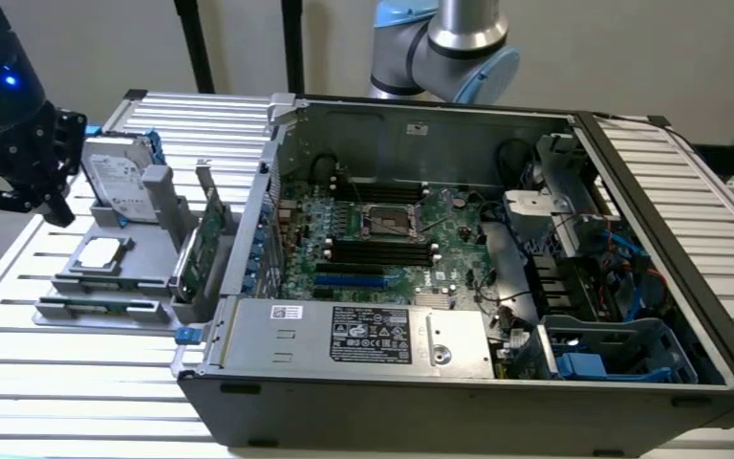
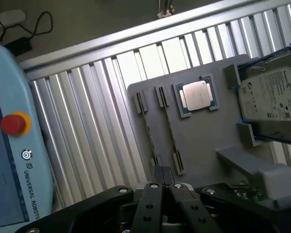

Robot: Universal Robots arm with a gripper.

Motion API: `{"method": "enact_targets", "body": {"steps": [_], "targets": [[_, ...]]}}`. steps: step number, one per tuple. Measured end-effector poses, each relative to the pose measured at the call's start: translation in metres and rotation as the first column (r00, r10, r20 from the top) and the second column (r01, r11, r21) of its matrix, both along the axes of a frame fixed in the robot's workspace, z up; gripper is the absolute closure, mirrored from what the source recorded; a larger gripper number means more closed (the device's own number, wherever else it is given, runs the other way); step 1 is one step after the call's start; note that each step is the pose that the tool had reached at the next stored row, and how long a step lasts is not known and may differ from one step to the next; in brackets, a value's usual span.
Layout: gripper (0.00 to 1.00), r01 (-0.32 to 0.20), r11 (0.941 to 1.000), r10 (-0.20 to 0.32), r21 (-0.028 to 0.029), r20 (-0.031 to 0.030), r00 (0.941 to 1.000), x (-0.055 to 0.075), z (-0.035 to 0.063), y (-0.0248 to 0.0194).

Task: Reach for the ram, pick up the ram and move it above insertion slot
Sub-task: 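Pick up the ram and move it above insertion slot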

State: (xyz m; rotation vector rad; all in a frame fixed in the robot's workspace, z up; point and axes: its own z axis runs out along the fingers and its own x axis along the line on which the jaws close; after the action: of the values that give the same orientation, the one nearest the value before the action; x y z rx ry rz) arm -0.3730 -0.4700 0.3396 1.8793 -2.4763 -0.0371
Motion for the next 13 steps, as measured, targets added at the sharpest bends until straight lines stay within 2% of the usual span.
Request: {"method": "enact_targets", "body": {"steps": [3,7,11,13], "targets": [[0.89,-0.054,0.9985,0.054,-0.0001,0.0000,0.9985,0.0000,-0.0009,0.0000],[0.89,-0.119,0.9929,0.119,0.0000,0.0008,0.9929,0.0000,-0.0016,0.0000],[0.88,-0.133,0.9911,0.133,0.0025,0.0051,0.9911,0.0000,-0.0017,0.0000],[0.76,-0.133,0.9911,0.133,0.0029,0.0062,0.9911,0.0000,-0.0022,0.0000]]}}
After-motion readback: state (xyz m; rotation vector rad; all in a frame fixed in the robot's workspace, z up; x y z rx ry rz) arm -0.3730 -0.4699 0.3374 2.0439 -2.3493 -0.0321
